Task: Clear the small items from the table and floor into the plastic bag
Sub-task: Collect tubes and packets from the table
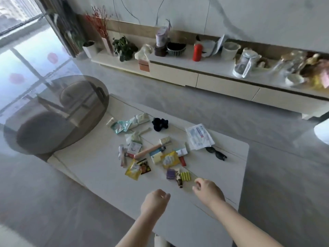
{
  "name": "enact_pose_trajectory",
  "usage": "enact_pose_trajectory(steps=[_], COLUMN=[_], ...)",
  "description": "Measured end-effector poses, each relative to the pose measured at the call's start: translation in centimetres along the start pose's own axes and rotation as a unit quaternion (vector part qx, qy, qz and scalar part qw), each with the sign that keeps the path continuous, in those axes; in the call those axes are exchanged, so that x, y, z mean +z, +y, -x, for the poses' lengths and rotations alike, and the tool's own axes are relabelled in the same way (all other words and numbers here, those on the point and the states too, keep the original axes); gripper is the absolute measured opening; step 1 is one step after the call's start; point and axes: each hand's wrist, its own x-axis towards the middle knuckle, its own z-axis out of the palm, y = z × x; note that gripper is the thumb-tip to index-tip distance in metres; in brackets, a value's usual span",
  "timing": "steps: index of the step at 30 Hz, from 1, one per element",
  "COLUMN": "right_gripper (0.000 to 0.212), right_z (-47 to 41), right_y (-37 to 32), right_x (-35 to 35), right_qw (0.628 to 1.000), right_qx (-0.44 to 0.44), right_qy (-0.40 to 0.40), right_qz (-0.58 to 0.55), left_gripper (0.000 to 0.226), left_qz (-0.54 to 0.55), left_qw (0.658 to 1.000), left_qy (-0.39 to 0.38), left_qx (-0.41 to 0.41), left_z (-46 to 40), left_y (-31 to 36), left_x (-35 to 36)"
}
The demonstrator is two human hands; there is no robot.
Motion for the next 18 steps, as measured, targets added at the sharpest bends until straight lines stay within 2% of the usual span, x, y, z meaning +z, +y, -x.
enact_pose_trajectory(steps=[2, 4, 6, 10, 14, 18], right_gripper=[0.034, 0.034, 0.034, 0.035, 0.042, 0.049], right_z=[-2.7, -5.5, -8.4, -13.9, -18.9, -22.1], right_y=[0.8, 1.5, 2.2, 3.5, 4.4, 5.2], right_x=[0.9, 2.2, 3.9, 8.0, 12.5, 16.1], right_qw=[1.0, 1.0, 1.0, 0.999, 0.998, 0.998], right_qx=[0.013, 0.018, 0.019, 0.024, 0.038, 0.062], right_qy=[-0.001, 0.0, -0.005, -0.02, -0.034, -0.021], right_qz=[-0.014, -0.022, -0.021, -0.026, -0.027, -0.025], left_gripper=[0.018, 0.022, 0.015, 0.038, 0.042, 0.037], left_qz=[0.024, 0.037, 0.055, 0.087, 0.089, 0.097], left_qw=[1.0, 0.999, 0.997, 0.993, 0.992, 0.991], left_qy=[-0.011, -0.019, -0.029, -0.012, -0.006, 0.024], left_qx=[-0.007, -0.014, -0.036, -0.077, -0.085, -0.086], left_z=[-3.0, -6.4, -9.8, -16.9, -23.4, -28.0], left_y=[0.3, 0.6, 0.4, -0.7, -1.7, -2.2], left_x=[1.2, 2.5, 3.8, 6.5, 8.8, 10.9])
